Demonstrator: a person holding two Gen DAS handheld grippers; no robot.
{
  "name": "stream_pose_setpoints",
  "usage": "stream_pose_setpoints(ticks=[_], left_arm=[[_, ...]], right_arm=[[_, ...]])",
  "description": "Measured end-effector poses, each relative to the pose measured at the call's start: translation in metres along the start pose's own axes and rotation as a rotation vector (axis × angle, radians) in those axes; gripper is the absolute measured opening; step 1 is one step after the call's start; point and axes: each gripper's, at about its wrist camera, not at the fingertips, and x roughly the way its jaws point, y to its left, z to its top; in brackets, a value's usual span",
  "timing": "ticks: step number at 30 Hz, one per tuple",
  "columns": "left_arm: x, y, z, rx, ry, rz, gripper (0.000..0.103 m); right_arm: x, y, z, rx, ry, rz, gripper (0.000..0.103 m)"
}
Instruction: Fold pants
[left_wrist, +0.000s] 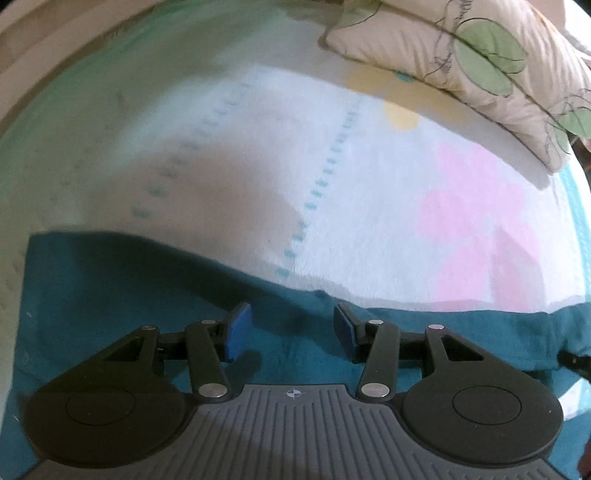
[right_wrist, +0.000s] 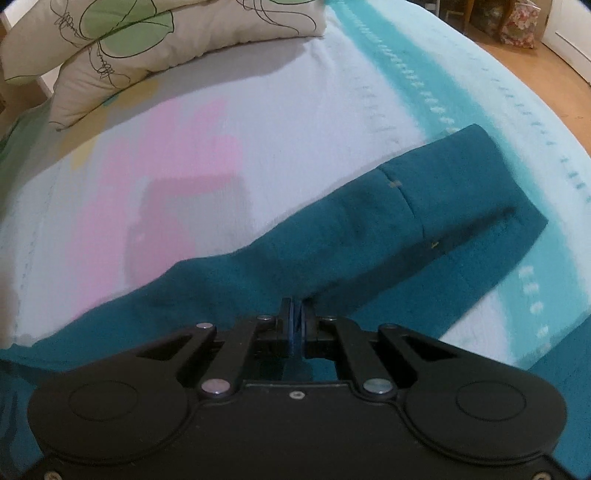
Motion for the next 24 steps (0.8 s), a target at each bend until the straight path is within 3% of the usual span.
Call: stream_pose_setpoints(ticks=[11, 19, 22, 24], left_arm=[[0.025, 0.007, 0.017, -0.102, 0.014, 0.032, 0.048], [0.068, 0.004, 0.024, -0.148, 0.132, 0.020, 0.047], [0.071, 0.003, 0.026, -0.172, 0.133, 0.004, 0.009], [0.058, 0.001, 0.022, -0.188, 0.096, 0.010, 0.008]], right_arm=[[0.004, -0.005, -0.008, 0.001, 0.001, 0.009, 0.008], [0.008, -0.007, -0.008, 0.000, 0.008, 0.008, 0.008], [0.007, -0.008, -0.008, 0.006, 0.003, 0.014, 0.008], [0.003, -0.009, -0.009, 0.009, -0.007, 0.024, 0.008]])
